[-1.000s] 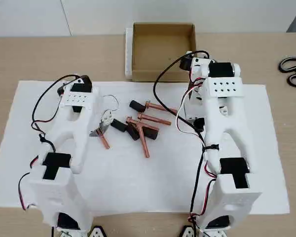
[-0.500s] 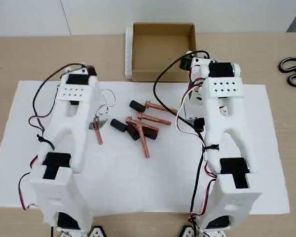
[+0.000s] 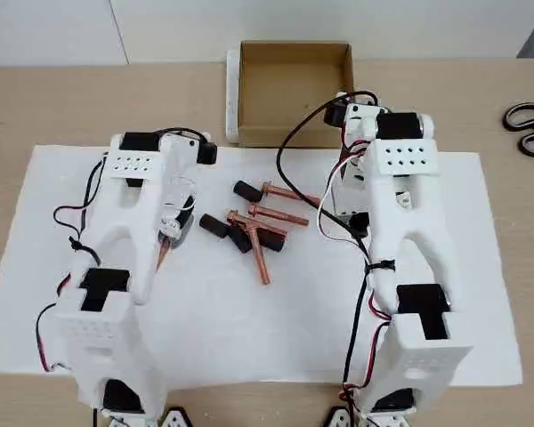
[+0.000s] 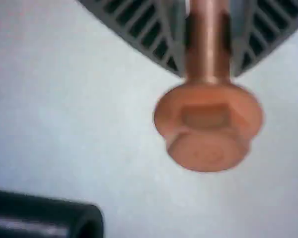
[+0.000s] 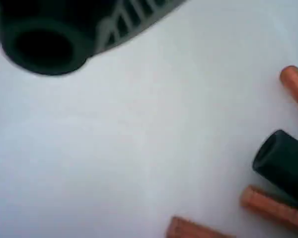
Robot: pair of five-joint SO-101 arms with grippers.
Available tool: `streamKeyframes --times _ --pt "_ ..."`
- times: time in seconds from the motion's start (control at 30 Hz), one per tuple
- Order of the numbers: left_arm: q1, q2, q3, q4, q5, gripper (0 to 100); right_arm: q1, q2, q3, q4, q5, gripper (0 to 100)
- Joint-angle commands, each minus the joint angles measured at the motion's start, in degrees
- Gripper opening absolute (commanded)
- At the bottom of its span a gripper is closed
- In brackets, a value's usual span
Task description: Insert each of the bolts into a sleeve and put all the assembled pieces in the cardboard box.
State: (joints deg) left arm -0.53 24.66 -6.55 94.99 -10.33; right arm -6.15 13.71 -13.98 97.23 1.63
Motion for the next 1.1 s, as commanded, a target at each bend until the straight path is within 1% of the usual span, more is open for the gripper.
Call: streamKeyframes --times 0.0,0.13,0.53,0.93,1.07 --pt "-0.4 -0.3 -0.3 -1.4 -0.8 2 0.3 -0.6 -3.1 0.3 0.4 0.3" --pt "-0.4 -0.5 -0.3 -3.2 -0.8 8 0.3 -0.6 -3.1 0.3 0.4 0.3" --pt "-0.4 0.0 -0.1 -6.9 -0.9 8 0.3 -0.6 -3.1 0.3 0.4 0.3" --pt "-0.4 0.3 0.0 -7.6 -0.8 8 0.3 -0.6 -3.1 0.3 0.4 0.3" --pt "-0.4 4.6 0.1 -8.5 -0.6 8 0.3 -0.6 -3.1 0.3 0.4 0.3"
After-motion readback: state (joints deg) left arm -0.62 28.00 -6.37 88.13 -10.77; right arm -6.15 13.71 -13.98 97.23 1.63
